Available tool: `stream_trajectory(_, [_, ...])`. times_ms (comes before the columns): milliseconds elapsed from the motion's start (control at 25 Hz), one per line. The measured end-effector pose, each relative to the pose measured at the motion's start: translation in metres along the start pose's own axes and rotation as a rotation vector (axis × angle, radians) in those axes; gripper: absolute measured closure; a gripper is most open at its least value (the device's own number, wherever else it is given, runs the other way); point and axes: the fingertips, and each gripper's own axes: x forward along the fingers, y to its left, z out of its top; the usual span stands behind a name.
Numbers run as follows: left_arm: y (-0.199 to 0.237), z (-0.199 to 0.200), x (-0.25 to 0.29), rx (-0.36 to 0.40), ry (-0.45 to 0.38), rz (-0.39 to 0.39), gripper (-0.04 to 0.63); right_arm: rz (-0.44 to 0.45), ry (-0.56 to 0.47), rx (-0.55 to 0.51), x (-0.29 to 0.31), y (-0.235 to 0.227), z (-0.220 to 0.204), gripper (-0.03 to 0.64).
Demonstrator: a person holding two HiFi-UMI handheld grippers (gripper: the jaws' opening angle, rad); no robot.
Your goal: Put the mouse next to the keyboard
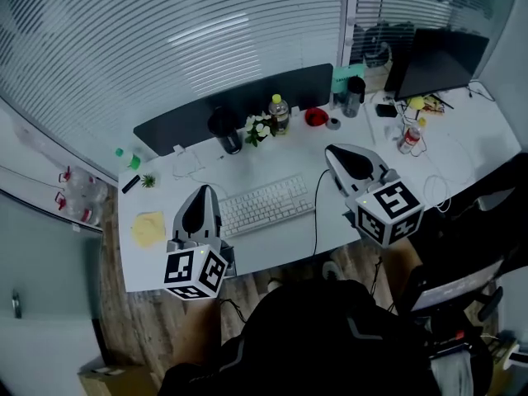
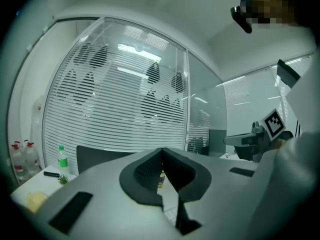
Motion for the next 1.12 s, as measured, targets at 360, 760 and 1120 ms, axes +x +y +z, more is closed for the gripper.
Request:
stream_trajectory(360, [-0.009,0.006,0.015,-0.009,-0.023,0.061,0.565,0.005,0.011,0.008,0.005,-0.019,0.003,0.618])
stream_trajectory(760, [-0.010,-0.001,0.022,0.006,0.004,0.083,0.565,-0.019,0.014,0.016,0.006,-0.029,0.000,0.618])
stream_trajectory(1120, [0.003,-0.001,0.025,-0.039,-0.015,0.125,0.566,-0.024,-0.002,0.028,0.011,-0.033,0.003,0.618])
